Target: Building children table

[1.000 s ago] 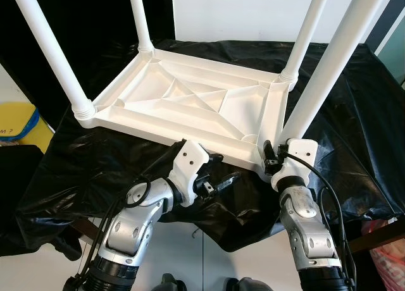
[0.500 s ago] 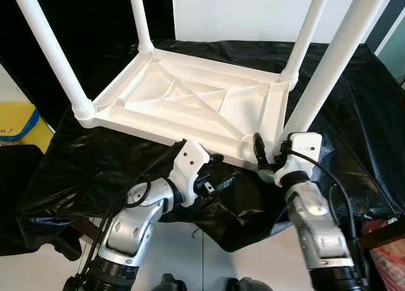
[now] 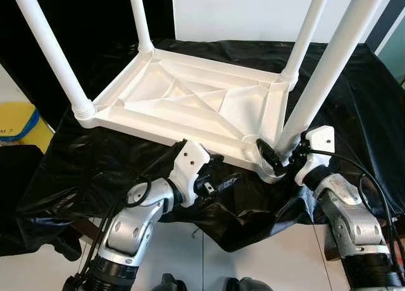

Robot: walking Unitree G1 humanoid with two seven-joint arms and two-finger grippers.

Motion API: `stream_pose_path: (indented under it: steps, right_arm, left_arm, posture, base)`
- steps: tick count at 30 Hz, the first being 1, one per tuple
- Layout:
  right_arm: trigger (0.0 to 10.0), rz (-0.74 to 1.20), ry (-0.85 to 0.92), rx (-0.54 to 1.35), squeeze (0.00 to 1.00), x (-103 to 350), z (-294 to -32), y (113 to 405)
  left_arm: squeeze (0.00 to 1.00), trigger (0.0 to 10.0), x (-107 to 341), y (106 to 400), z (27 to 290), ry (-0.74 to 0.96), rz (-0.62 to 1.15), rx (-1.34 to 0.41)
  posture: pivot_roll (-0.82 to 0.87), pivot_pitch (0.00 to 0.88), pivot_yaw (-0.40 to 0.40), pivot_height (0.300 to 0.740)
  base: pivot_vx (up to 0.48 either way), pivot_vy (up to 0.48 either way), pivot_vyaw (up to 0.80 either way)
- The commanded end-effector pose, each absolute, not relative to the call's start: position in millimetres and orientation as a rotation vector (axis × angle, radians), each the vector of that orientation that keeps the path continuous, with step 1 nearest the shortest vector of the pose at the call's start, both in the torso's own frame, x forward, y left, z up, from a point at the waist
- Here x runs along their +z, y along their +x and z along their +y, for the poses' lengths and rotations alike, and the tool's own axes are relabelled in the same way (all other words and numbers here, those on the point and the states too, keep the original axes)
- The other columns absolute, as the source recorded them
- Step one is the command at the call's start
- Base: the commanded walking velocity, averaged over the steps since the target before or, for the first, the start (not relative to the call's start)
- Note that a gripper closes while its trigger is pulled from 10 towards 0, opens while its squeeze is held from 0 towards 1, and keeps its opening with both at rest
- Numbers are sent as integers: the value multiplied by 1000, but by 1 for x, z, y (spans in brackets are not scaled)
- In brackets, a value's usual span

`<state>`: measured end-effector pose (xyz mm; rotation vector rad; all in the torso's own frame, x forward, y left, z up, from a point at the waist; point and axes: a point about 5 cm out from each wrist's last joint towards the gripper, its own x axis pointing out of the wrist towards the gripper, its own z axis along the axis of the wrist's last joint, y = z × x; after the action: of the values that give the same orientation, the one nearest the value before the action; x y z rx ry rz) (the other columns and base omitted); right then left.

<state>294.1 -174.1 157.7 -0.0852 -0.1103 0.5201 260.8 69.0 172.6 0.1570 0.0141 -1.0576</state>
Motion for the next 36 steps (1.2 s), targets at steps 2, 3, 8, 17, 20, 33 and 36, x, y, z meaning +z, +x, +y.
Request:
stream_pose_path:
  steps: [2, 3, 8, 17, 20, 33, 36]
  right_arm:
    - [0, -80, -95, 550, 0, 151, -174, 295]
    - [0, -68, -100, 555, 0, 147, -176, 296]
    - [0, -54, -99, 564, 0, 143, -178, 296]
    - [10000, -26, -79, 499, 0, 137, -183, 296]
    - [10000, -30, -64, 454, 0, 136, -181, 296]
    - [10000, -27, 5, 134, 0, 132, -172, 294]
    - [10000, -24, 17, 103, 0, 131, -171, 294]
  left_arm:
    - [0, 10000, 176, 260, 66, 157, -3, -1042]
    - [0, 10000, 176, 260, 66, 158, -4, -1042]
    - [0, 10000, 177, 260, 66, 159, -6, -1041]
    - [0, 10000, 176, 261, 64, 158, -7, -1048]
    - [0, 10000, 176, 260, 64, 157, -7, -1053]
    - [0, 10000, 175, 259, 62, 155, -4, -1061]
    - [0, 10000, 175, 259, 62, 155, -4, -1062]
  posture:
    - [-74, 106, -28, 740]
    - [-72, 101, -31, 740]
    - [-72, 97, -32, 740]
    - [-80, 86, -33, 740]
    - [-81, 86, -33, 740]
    - [-81, 83, -38, 740]
    - [-81, 83, -38, 740]
  base:
    - [0, 0, 0]
    - [0, 0, 0]
    - [0, 0, 0]
    - [0, 0, 0]
    - [0, 0, 0]
    - [0, 0, 0]
    - [0, 0, 0]
